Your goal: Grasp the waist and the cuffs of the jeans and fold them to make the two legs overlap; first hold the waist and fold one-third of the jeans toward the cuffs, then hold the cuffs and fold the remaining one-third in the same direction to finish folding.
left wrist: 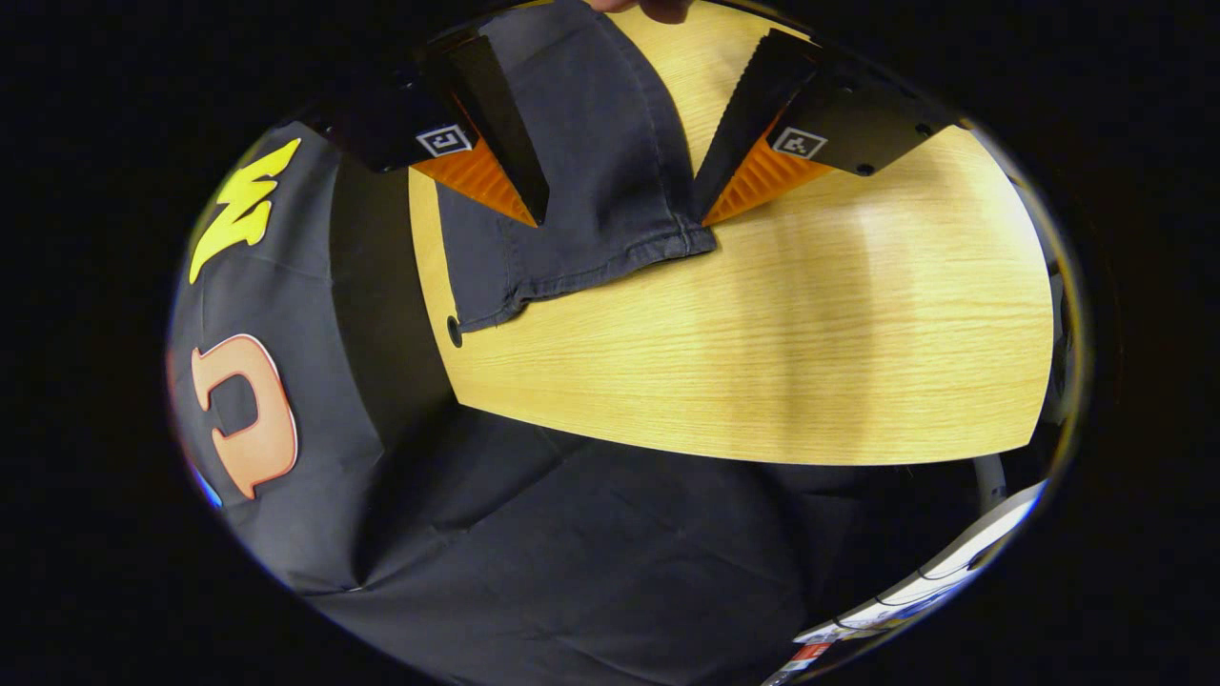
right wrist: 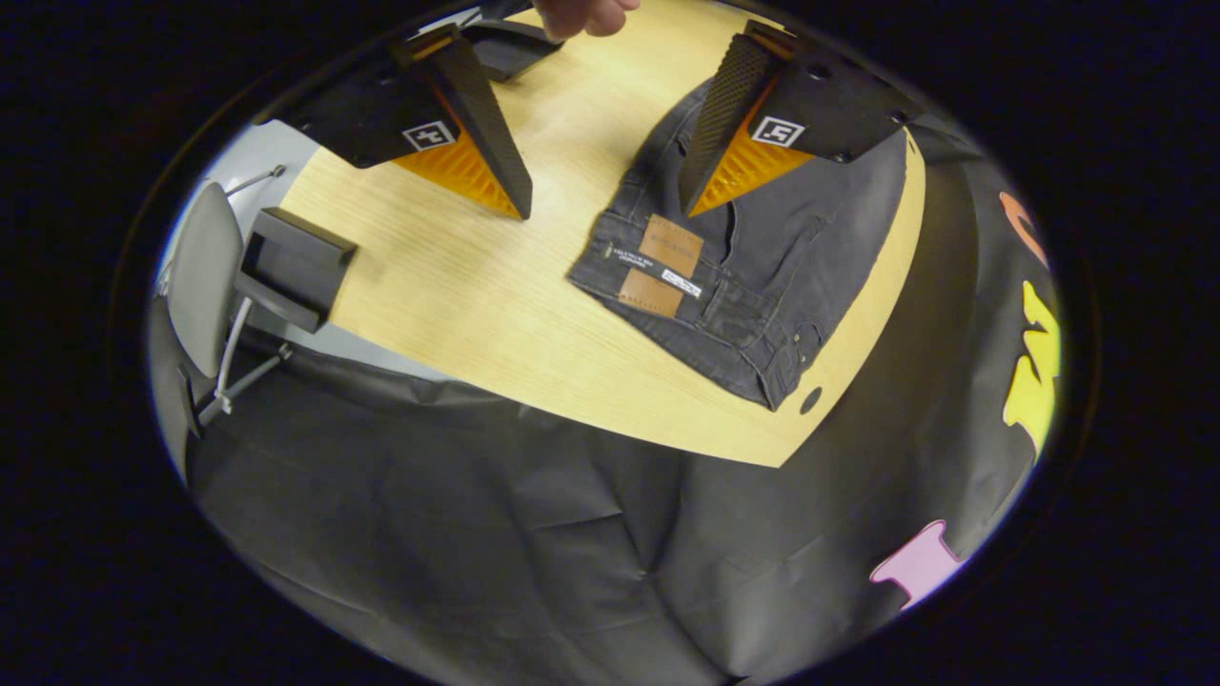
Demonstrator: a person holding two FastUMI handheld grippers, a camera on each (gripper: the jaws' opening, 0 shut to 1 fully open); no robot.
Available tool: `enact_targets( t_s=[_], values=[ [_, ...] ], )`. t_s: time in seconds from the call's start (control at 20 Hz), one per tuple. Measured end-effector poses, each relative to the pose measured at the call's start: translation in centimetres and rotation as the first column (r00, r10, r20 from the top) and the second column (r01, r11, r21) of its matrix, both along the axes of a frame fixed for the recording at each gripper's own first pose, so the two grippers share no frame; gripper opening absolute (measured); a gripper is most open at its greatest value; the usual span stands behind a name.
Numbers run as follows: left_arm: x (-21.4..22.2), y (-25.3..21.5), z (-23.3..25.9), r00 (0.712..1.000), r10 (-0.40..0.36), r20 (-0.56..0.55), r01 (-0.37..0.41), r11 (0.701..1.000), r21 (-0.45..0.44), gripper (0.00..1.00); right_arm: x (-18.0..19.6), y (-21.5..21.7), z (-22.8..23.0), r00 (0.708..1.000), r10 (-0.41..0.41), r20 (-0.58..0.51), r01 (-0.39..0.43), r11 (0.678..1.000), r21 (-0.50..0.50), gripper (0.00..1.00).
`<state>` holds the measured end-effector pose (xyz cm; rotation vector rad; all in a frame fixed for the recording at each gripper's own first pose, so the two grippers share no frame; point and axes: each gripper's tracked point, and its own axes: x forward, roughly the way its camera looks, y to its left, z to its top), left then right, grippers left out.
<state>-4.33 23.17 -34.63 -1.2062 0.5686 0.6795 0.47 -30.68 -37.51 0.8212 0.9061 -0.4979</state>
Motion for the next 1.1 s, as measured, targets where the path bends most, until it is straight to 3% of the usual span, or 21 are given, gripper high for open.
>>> enact_targets(
  t_s=[0.3,0.45,0.55,0.6,0.65,0.7,0.75,0.85,0.9,1.05,1.1],
  values=[
    [2.2,-1.1,0.2,0.999,-0.025,0.025,0.026,0.999,-0.041,0.97,3.7,1.7,-0.5,0.999,0.027,-0.027,-0.029,0.997,-0.076,0.98],
    [2.9,-1.3,0.1,0.999,-0.018,0.029,0.02,0.998,-0.062,1.0,3.8,1.7,-1.1,0.995,0.024,-0.098,-0.041,0.983,-0.18,0.98],
    [3.2,-1.5,-0.2,1.0,-0.012,0.024,0.014,0.997,-0.072,0.87,3.8,1.8,-1.4,0.991,0.02,-0.132,-0.052,0.969,-0.242,0.98],
    [3.3,-1.7,-0.3,1.0,-0.013,0.021,0.014,0.997,-0.074,0.72,3.8,1.9,-1.5,0.988,0.028,-0.151,-0.07,0.959,-0.275,0.99],
    [3.4,-1.7,-0.5,1.0,-0.012,0.015,0.013,0.997,-0.071,0.88,3.7,1.9,-1.7,0.984,0.038,-0.172,-0.09,0.948,-0.306,0.92],
    [3.5,-1.7,-0.8,1.0,-0.012,0.008,0.013,0.998,-0.069,0.72,4.0,1.9,-1.7,0.986,0.03,-0.163,-0.081,0.945,-0.316,0.93],
    [3.5,-1.6,-1.0,1.0,-0.012,0.0,0.012,0.998,-0.068,0.65,4.1,1.9,-1.6,0.987,0.021,-0.158,-0.07,0.948,-0.309,0.97],
    [3.4,-1.6,-1.2,1.0,-0.011,-0.011,0.01,0.997,-0.072,0.53,4.0,1.8,-1.6,0.988,0.036,-0.151,-0.082,0.946,-0.312,0.91],
    [3.2,-1.4,-1.5,1.0,-0.003,-0.025,0.001,0.997,-0.074,0.49,4.2,1.7,-1.7,0.988,0.045,-0.148,-0.09,0.946,-0.312,0.8],
    [2.9,-1.4,-1.8,0.999,0.016,-0.034,-0.018,0.996,-0.083,0.17,4.4,1.8,-1.6,0.989,0.056,-0.139,-0.089,0.965,-0.245,0.41],
    [3.0,-1.6,-1.8,0.999,0.009,-0.036,-0.012,0.996,-0.088,0.16,4.4,2.3,-1.7,0.989,0.056,-0.138,-0.08,0.98,-0.18,0.34]
  ],
)
